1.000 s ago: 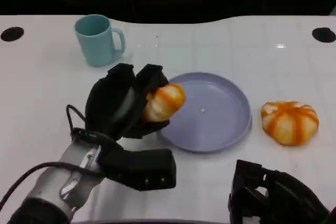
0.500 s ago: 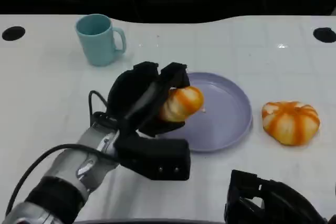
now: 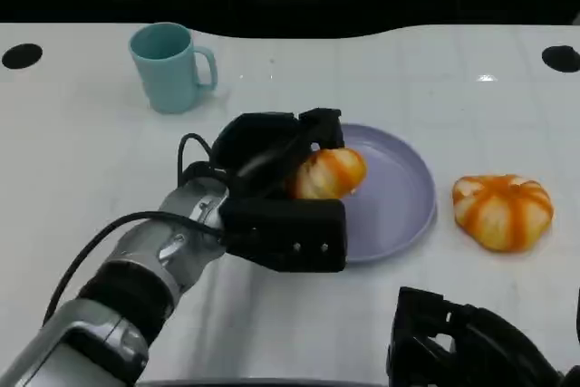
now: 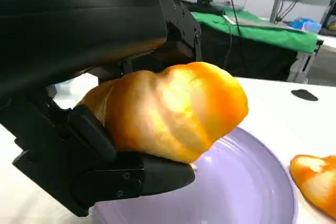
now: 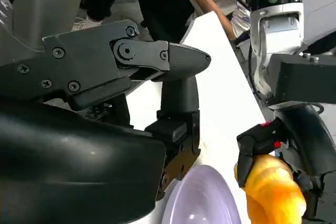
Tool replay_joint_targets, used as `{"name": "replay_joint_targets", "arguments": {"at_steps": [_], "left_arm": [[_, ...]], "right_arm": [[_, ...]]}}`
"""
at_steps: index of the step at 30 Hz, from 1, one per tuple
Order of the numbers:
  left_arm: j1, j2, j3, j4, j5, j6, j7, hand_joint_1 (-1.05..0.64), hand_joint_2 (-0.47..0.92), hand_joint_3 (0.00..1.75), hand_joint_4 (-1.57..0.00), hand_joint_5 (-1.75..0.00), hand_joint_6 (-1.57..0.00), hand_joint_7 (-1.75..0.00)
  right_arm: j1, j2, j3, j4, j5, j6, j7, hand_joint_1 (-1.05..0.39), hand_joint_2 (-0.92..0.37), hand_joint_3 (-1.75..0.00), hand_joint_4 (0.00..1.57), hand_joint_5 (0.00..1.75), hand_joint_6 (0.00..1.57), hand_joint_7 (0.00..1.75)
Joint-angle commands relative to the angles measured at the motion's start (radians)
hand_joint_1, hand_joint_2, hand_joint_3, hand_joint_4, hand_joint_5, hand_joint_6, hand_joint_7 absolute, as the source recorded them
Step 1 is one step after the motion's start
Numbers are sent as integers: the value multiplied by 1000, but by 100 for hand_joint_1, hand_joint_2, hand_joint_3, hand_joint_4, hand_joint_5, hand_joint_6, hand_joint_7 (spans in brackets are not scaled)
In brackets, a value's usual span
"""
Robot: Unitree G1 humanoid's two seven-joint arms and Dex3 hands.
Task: Grasp the bread from the table and place it into the plate.
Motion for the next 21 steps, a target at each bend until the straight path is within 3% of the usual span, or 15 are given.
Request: {"name": "replay_joint_targets", "arguments": {"at_steps": [1,5,9,15,21], "left_arm": [[-49,3,-15,10,0,24,-58,-38,91,34,-55,-118,-60,-31],[-48,7,-40,12,22,32,-57,-52,92,28,-29,-79,-39,-6],[-47,5,-61,6,40,72,-57,-67,92,31,-15,-53,-24,0],[-36,13,-82,-20,59,114,-72,-80,92,37,-8,-46,-16,0],[3,51,-78,-107,50,124,-109,-82,92,40,-10,-47,-18,-2]], "right_arm": [[1,1,-8,-8,10,-8,3,-52,-92,-42,61,175,45,167],[0,1,-15,-6,17,-1,4,-52,-92,-41,61,175,45,168],[-9,-1,-22,5,16,-14,7,-52,-92,-41,61,175,44,168],[-19,0,-32,22,11,-30,9,-52,-92,-41,61,175,44,169],[-18,1,-33,15,13,-21,4,-52,-92,-40,60,175,44,168]]}}
